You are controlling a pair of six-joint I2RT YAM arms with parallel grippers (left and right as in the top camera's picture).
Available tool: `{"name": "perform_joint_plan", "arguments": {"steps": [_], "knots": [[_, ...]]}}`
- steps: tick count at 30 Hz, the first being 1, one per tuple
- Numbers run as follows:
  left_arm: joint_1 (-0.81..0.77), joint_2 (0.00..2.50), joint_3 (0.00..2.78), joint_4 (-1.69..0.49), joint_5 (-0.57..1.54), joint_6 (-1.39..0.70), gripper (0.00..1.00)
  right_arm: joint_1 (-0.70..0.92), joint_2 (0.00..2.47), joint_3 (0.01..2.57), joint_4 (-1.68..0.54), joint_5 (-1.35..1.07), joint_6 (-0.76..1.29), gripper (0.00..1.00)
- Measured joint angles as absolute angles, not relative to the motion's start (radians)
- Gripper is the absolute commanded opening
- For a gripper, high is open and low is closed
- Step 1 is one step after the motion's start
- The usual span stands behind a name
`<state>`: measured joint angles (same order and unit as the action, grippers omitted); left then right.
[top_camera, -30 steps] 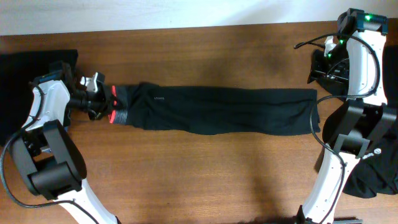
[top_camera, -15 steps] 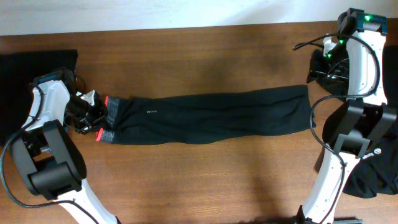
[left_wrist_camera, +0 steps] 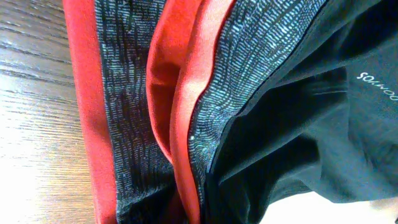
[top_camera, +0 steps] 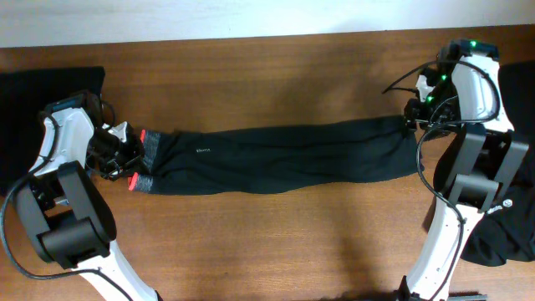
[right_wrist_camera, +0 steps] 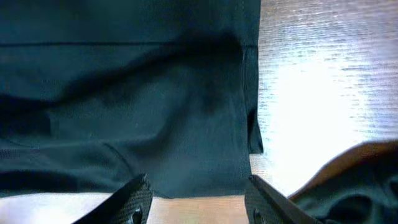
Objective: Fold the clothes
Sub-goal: 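Hold the waistband with the left gripper and the cuffs with the right gripper, pressing flat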
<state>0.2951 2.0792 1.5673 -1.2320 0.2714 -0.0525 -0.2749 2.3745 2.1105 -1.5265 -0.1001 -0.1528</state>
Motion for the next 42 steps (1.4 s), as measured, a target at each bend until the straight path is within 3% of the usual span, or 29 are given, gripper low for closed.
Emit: {"name": "perform_joint_plan", "arguments": {"steps": [15,19,25,26,27,28,31,42], "knots": [[0.295,2.079,1.567,-1.233,0.271,-0.052,0.00,-0.275,2.374,2.005,-1.399,-0.100,-0.159,0.45],[0.295,2.079,1.567,-1.233,0.271,-0.052,0.01,-0.275,2.374,2.004,-1.383,-0.100,-0.164,0.04],[0.295,2.079,1.567,-1.238,0.271,-0.052,0.01,-0.275,2.374,2.003,-1.356,-0.104,-0.158,0.04],[0.295,2.079,1.567,-1.238,0.271,-0.052,0.01,-0.275,2.374,2.003,-1.348,-0.104,-0.155,0.11],[0.295,2.079,1.567,-1.238,0.271,-0.052,0.01,-0.275,2.374,2.003,-1.340,-0.104,-0.149,0.29],[0.295,2.079,1.567,-1.238,0.271,-0.052,0.00,-0.275,2.374,2.003,-1.333,-0.103,-0.142,0.38],[0.295,2.079,1.567,-1.238,0.271,-0.052,0.01,-0.275,2.374,2.003,-1.312,-0.096,-0.132,0.49],[0.295,2.079,1.567,-1.238,0.271,-0.052,0.01,-0.275,2.374,2.003,-1.281,-0.083,-0.130,0.44]]}}
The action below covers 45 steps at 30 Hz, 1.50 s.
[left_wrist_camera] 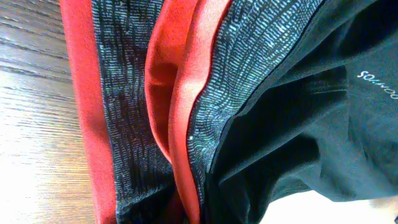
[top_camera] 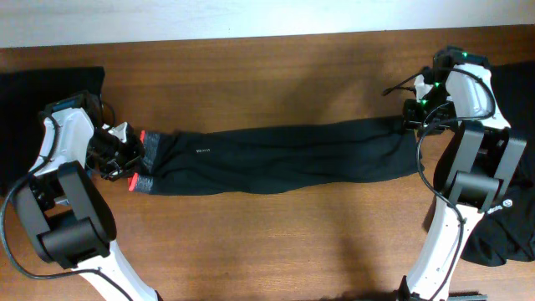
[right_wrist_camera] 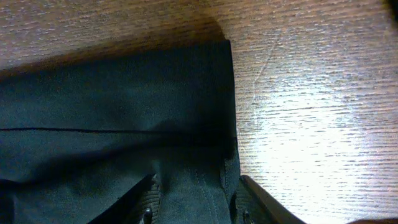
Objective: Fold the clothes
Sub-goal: 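Hold the waistband with the left gripper and the cuffs with the right gripper, pressing flat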
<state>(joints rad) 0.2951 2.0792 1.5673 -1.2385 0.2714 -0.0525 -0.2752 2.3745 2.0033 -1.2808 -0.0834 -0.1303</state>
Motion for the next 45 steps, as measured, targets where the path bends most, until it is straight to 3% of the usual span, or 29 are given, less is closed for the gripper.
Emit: {"name": "perform_joint_plan", "arguments": {"steps": [6,7,9,21,29,45], "knots": [[0.295,2.079,1.567,-1.238,0.271,-0.052,0.01,-0.275,2.374,2.003,-1.280,-0.083,-0.131,0.44],[0.295,2.079,1.567,-1.238,0.271,-0.052,0.01,-0.275,2.374,2.003,-1.280,-0.083,-0.131,0.38],[0.295,2.079,1.567,-1.238,0.271,-0.052,0.00,-0.275,2.376,2.003,-1.279,-0.081,-0.131,0.04],[0.295,2.079,1.567,-1.238,0.271,-0.052,0.01,-0.275,2.385,2.014,-1.287,-0.076,-0.130,0.04],[0.295,2.079,1.567,-1.238,0.271,-0.052,0.01,-0.275,2.385,2.209,-1.287,-0.077,-0.126,0.04],[0.295,2.079,1.567,-1.277,0.266,-0.052,0.00,-0.275,2.386,2.209,-1.244,-0.015,-0.058,0.04]]}}
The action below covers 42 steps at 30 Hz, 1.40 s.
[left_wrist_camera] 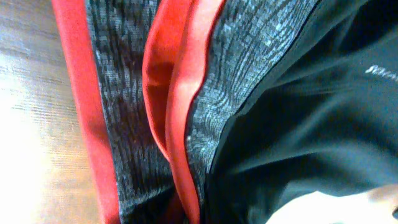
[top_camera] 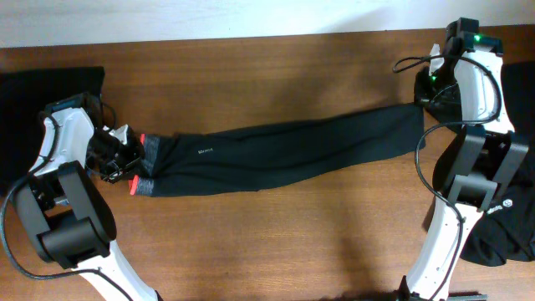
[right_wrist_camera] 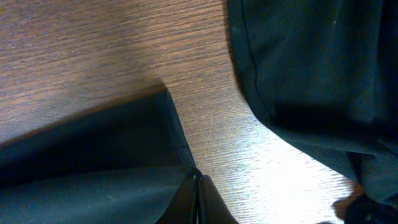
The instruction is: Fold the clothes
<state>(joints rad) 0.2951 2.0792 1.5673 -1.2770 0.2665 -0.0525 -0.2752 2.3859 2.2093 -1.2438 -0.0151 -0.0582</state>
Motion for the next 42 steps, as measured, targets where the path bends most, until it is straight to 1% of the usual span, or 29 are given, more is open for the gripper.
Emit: {"name": "perform_joint_plan", "arguments": {"steps": [5,14,15,16,17,18,20,23,24,26,28,29,32,33,34,37,39,42], "knots": [[0.295,2.079,1.567,-1.303,0.223,-0.052,0.00,-0.275,2.423,2.209,-1.243,-0.015,-0.053,0.04],[0.295,2.079,1.567,-1.358,0.208,-0.038,0.00,-0.304,2.457,2.209,-1.224,-0.016,-0.033,0.04],[0.295,2.079,1.567,-1.365,0.208,-0.036,0.21,-0.309,2.457,2.209,-1.224,-0.016,-0.031,0.04],[0.295,2.079,1.567,-1.368,0.208,-0.033,0.56,-0.315,2.457,2.209,-1.224,-0.015,-0.030,0.11],[0.295,2.079,1.567,-1.369,0.207,-0.028,0.74,-0.318,2.457,2.209,-1.224,-0.015,-0.029,0.21],[0.295,2.079,1.567,-1.369,0.202,-0.023,0.78,-0.318,2.457,2.209,-1.222,-0.015,-0.029,0.37],[0.295,2.079,1.567,-1.369,0.196,-0.021,0.78,-0.318,2.457,2.209,-1.217,-0.009,-0.026,0.39],[0.295,2.079,1.567,-1.369,0.189,-0.022,0.78,-0.318,2.457,2.209,-1.217,-0.004,-0.026,0.39],[0.295,2.079,1.567,-1.369,0.186,-0.022,0.73,-0.318,2.457,2.209,-1.217,-0.004,-0.026,0.39],[0.295,2.079,1.567,-1.370,0.183,-0.020,0.57,-0.318,2.457,2.209,-1.217,-0.004,-0.026,0.39],[0.295,2.079,1.567,-1.369,0.183,-0.016,0.53,-0.318,2.457,2.209,-1.217,-0.004,-0.026,0.40],[0.295,2.079,1.569,-1.366,0.188,-0.015,0.52,-0.318,2.457,2.209,-1.217,-0.004,-0.027,0.42],[0.295,2.079,1.594,-1.336,0.229,-0.015,0.45,-0.318,2.457,2.209,-1.227,-0.003,-0.028,0.57],[0.295,2.079,1.613,-1.312,0.255,-0.015,0.44,-0.318,2.457,2.209,-1.242,-0.003,-0.026,0.59],[0.295,2.079,1.634,-1.293,0.286,-0.015,0.41,-0.318,2.457,2.210,-1.276,-0.008,-0.030,0.64],[0.294,2.079,1.668,-1.236,0.385,-0.015,0.40,-0.323,2.457,2.210,-1.352,-0.052,-0.052,0.70],[0.286,2.079,1.668,-1.232,0.401,-0.015,0.40,-0.330,2.457,2.210,-1.375,-0.085,-0.060,0.77],[0.249,2.079,1.668,-1.225,0.384,-0.015,0.40,-0.356,2.457,2.210,-1.381,-0.142,-0.065,0.80]]}}
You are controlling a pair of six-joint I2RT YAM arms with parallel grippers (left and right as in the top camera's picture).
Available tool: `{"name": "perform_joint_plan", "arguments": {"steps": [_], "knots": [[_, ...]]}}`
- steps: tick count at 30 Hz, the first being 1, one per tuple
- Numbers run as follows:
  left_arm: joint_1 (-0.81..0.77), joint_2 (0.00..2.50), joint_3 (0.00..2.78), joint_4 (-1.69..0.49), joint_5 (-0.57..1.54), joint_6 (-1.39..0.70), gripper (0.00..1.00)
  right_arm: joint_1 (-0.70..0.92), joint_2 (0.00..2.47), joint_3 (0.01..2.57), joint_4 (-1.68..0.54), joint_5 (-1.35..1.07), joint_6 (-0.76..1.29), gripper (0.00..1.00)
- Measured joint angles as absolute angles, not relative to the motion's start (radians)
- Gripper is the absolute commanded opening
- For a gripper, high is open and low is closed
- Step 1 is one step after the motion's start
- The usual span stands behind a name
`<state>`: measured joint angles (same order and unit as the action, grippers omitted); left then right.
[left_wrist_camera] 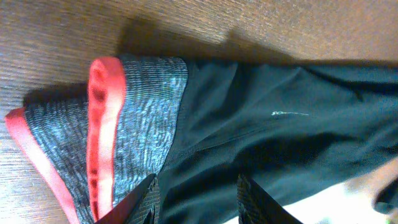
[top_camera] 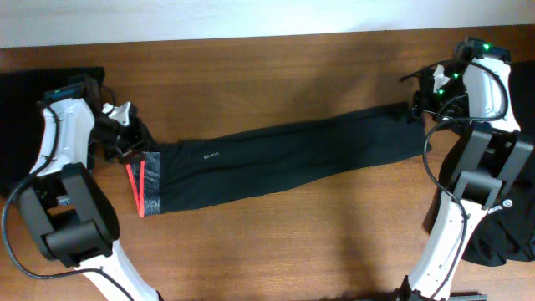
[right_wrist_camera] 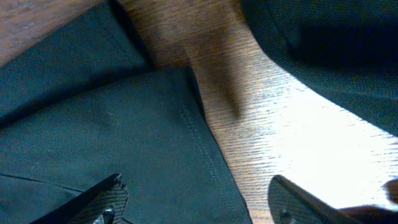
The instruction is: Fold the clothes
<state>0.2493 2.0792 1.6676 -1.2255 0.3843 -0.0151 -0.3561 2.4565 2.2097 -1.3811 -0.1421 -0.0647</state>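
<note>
Black pants [top_camera: 276,155] lie stretched across the wooden table [top_camera: 276,67], slanting up to the right. Their grey waistband with red bands [top_camera: 140,188] lies spread at the left end, and the leg hem [top_camera: 410,125] is at the right end. My left gripper [top_camera: 127,140] is open just above the waistband's back corner. In the left wrist view its fingers [left_wrist_camera: 148,198] straddle black cloth beside the waistband [left_wrist_camera: 112,143]. Over the hem [right_wrist_camera: 155,124] my right gripper [right_wrist_camera: 205,202] stands wide open, holding nothing.
A dark cloth [top_camera: 25,84] lies at the far left corner behind my left arm. More black clothes sit at the right edge [top_camera: 520,84] and lower right [top_camera: 501,242]. The right wrist view shows another dark garment [right_wrist_camera: 323,43] just beyond the hem.
Both grippers have opened and let go of the pants. The waistband, bunched in the left gripper before, now lies spread flat. The left gripper sits farther back, and the hem rests on the table.
At first the left gripper held the bunched waistband while the right stood open over the hem. Then the right closed in on the hem, gripped it and held it farther back, with the pants taut. Now both ends are released and the pants lie straightened.
</note>
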Motion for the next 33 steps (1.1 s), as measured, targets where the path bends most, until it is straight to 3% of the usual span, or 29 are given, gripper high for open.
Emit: {"name": "perform_joint_plan", "arguments": {"steps": [14,18,20,21,23,24,26,33], "knots": [[0.152,2.078,1.593,-1.214,0.115,-0.042,0.40,-0.384,2.451,2.078,-1.285,-0.285,-0.064,0.79],[0.152,2.078,1.507,-1.186,0.058,-0.069,0.40,-0.382,2.430,2.030,-1.231,-0.348,-0.065,0.72],[0.152,2.078,1.489,-1.172,0.047,-0.074,0.40,-0.366,2.428,2.022,-1.226,-0.366,-0.064,0.63],[0.152,2.078,1.488,-1.171,0.047,-0.075,0.40,-0.355,2.428,2.020,-1.221,-0.367,-0.069,0.49],[0.152,2.078,1.483,-1.167,0.044,-0.076,0.40,-0.326,2.428,2.015,-1.214,-0.371,-0.072,0.34],[0.152,2.078,1.483,-1.166,0.044,-0.076,0.40,-0.312,2.428,2.009,-1.204,-0.373,-0.068,0.20],[0.152,2.078,1.483,-1.166,0.044,-0.076,0.40,-0.297,2.428,2.001,-1.194,-0.369,-0.068,0.06],[0.152,2.078,1.483,-1.150,0.044,-0.076,0.40,-0.300,2.432,1.996,-1.191,-0.363,-0.068,0.04]]}}
